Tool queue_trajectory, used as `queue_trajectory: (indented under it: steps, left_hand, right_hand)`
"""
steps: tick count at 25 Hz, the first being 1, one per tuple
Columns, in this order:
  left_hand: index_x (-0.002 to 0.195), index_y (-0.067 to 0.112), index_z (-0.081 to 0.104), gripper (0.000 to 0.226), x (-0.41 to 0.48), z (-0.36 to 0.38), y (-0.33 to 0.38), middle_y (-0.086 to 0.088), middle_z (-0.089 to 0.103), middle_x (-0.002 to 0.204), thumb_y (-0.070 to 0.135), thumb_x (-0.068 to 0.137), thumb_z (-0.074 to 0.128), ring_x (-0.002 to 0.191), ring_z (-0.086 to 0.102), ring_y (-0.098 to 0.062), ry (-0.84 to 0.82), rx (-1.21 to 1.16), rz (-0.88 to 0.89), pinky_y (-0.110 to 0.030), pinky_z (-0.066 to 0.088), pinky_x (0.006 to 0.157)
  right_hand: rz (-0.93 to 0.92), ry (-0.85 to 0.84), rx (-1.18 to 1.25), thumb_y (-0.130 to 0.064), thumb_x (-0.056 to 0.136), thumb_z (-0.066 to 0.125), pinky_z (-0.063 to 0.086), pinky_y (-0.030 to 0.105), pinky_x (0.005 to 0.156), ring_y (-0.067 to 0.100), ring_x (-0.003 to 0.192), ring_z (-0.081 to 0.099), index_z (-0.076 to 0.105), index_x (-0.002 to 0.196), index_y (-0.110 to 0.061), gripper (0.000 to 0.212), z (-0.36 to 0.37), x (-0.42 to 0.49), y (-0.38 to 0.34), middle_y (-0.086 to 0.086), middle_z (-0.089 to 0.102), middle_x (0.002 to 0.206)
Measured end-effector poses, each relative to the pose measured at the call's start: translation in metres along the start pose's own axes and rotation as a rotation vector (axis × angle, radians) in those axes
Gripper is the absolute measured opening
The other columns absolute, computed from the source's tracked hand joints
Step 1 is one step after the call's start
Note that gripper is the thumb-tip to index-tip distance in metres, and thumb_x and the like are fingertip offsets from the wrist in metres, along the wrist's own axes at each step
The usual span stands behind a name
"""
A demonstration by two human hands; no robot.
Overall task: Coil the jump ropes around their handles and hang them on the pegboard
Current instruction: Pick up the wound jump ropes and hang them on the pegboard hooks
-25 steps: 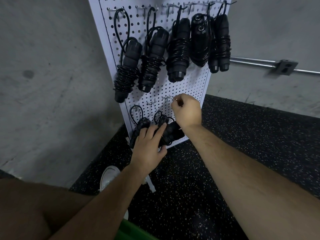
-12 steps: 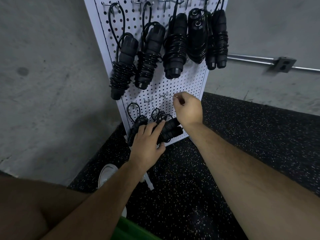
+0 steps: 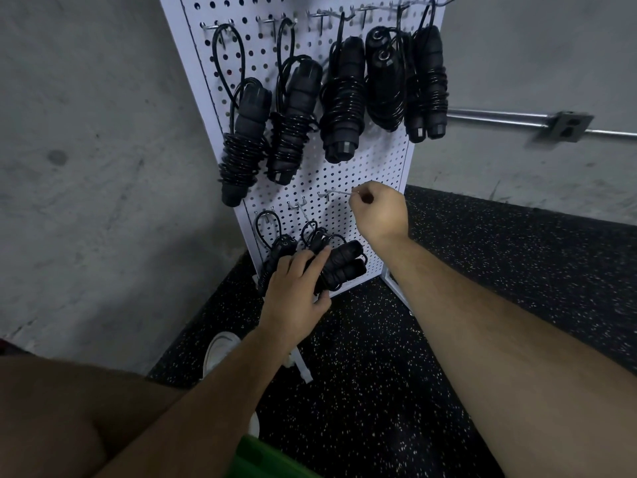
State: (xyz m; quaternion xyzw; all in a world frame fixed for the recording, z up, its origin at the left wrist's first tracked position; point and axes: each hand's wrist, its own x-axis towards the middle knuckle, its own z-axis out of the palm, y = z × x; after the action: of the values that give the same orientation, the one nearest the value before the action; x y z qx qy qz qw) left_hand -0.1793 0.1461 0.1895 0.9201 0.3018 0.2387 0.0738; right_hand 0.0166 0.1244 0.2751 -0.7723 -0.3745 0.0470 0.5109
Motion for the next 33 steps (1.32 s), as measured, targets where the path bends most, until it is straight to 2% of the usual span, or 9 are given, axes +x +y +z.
queue_trajectory:
  steps: [4, 9, 12, 17, 23, 28, 33]
  left_hand:
    - [0.156, 0.021, 0.035, 0.076, 0.005, -0.001, 0.000, -0.006, 0.046, 0.142, 0.031, 0.088, 0.068, 0.124, 0.042, -0.028, -0.011, 0.007, -0.024, -0.045, 0.048, 0.100]
    - [0.155, 0.020, 0.039, 0.075, 0.002, 0.005, -0.001, -0.005, 0.048, 0.139, 0.030, 0.087, 0.068, 0.122, 0.043, -0.028, 0.012, -0.020, -0.009, -0.048, 0.050, 0.096]
    - [0.156, 0.022, 0.037, 0.074, 0.000, 0.006, 0.000, -0.002, 0.046, 0.140, 0.032, 0.088, 0.066, 0.126, 0.041, -0.027, -0.007, -0.026, -0.022, -0.048, 0.048, 0.100]
    - [0.156, 0.022, 0.037, 0.074, 0.001, 0.002, 0.002, -0.002, 0.046, 0.141, 0.031, 0.088, 0.066, 0.126, 0.041, -0.026, -0.007, -0.036, -0.025, -0.047, 0.047, 0.103]
    - [0.156, 0.023, 0.036, 0.074, 0.002, 0.002, -0.001, -0.002, 0.046, 0.142, 0.031, 0.089, 0.066, 0.127, 0.040, -0.026, -0.017, -0.017, -0.030, -0.045, 0.046, 0.104]
    - [0.155, 0.021, 0.037, 0.075, 0.005, 0.002, 0.000, -0.004, 0.047, 0.139, 0.031, 0.088, 0.068, 0.122, 0.042, -0.027, -0.007, -0.006, -0.040, -0.044, 0.047, 0.100]
    - [0.155, 0.020, 0.037, 0.074, 0.008, -0.002, 0.004, -0.004, 0.048, 0.138, 0.031, 0.089, 0.068, 0.121, 0.043, -0.029, -0.018, 0.007, -0.029, -0.046, 0.048, 0.099]
  right_hand:
    - [-0.044, -0.001, -0.020, -0.018, 0.094, 0.059, 0.049, 0.024, 0.064, 0.015, 0.076, 0.063, 0.071, 0.094, -0.011, 0.015, 0.005, -0.006, -0.001, -0.001, 0.068, 0.083]
    - [-0.109, -0.017, -0.055, -0.018, 0.093, 0.060, 0.048, 0.026, 0.062, 0.016, 0.072, 0.060, 0.069, 0.091, -0.008, 0.014, 0.008, -0.009, 0.001, 0.000, 0.066, 0.080]
    - [-0.067, -0.023, -0.039, -0.019, 0.094, 0.059, 0.045, 0.024, 0.060, 0.014, 0.070, 0.059, 0.068, 0.092, -0.009, 0.014, 0.009, -0.009, 0.001, 0.000, 0.066, 0.080]
    - [0.076, 0.004, 0.125, -0.016, 0.093, 0.059, 0.044, 0.016, 0.058, 0.008, 0.069, 0.058, 0.067, 0.087, -0.011, 0.011, 0.009, 0.003, -0.006, -0.005, 0.066, 0.079]
    - [0.037, -0.025, 0.124, -0.017, 0.093, 0.062, 0.046, 0.022, 0.061, 0.009, 0.068, 0.057, 0.065, 0.086, -0.013, 0.008, 0.016, -0.007, 0.003, -0.005, 0.064, 0.077]
    - [-0.033, -0.045, -0.004, -0.021, 0.095, 0.061, 0.054, 0.028, 0.073, 0.013, 0.080, 0.063, 0.069, 0.094, -0.012, 0.012, 0.015, -0.020, 0.019, -0.003, 0.068, 0.087]
    - [-0.068, -0.093, -0.053, -0.023, 0.094, 0.062, 0.056, 0.031, 0.084, 0.010, 0.087, 0.064, 0.073, 0.098, -0.016, 0.013, 0.007, -0.026, 0.030, -0.007, 0.070, 0.093]
